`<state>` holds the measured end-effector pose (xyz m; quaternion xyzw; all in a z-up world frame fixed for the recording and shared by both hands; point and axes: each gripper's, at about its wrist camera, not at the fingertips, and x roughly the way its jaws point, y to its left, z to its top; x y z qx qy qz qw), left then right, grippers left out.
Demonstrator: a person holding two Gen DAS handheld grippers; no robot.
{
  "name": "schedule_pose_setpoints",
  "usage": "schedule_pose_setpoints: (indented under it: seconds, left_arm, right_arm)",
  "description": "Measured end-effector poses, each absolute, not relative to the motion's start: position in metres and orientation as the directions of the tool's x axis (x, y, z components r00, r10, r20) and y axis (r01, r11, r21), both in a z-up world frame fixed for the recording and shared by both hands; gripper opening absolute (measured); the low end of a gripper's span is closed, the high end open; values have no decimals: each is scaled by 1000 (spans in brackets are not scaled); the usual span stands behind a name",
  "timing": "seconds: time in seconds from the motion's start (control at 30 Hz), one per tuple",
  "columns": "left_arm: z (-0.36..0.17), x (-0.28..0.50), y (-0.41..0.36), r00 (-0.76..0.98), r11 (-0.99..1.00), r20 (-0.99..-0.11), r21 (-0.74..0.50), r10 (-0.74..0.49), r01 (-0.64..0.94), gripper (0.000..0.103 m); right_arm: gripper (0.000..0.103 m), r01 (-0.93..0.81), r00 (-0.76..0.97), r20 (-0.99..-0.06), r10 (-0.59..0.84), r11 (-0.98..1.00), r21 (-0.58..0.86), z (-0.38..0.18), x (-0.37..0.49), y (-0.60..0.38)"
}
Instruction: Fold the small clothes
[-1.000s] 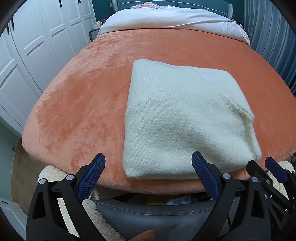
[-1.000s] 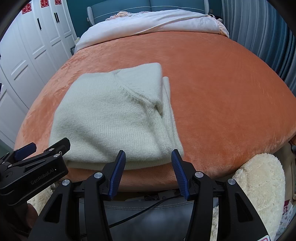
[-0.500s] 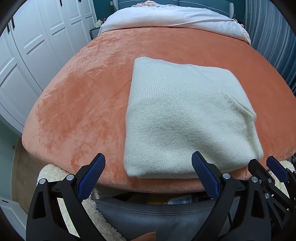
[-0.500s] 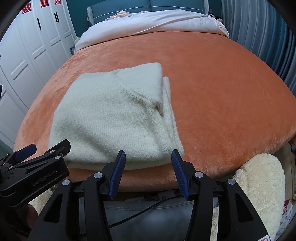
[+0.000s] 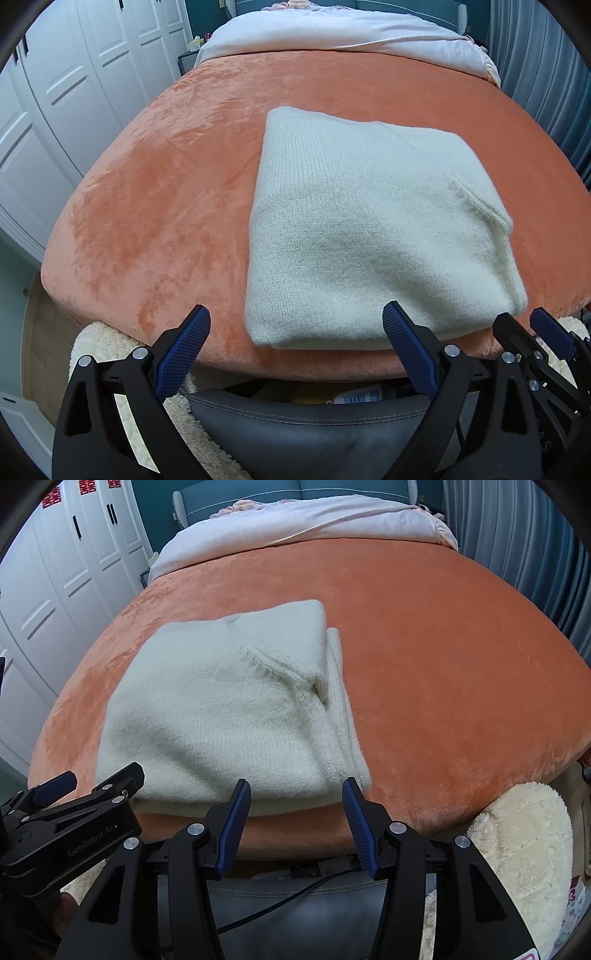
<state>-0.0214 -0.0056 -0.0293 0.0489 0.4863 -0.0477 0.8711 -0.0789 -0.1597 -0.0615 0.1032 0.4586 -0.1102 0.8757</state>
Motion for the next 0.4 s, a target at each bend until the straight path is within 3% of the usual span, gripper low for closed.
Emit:
schedule_pose_setpoints:
  seconds: [0.4]
  left_arm:
    - [-29, -22, -11, 524, 987, -851, 53, -36, 153, 92]
  right_arm:
    - [54, 284, 557, -825, -98, 955, 78, -62, -79, -158]
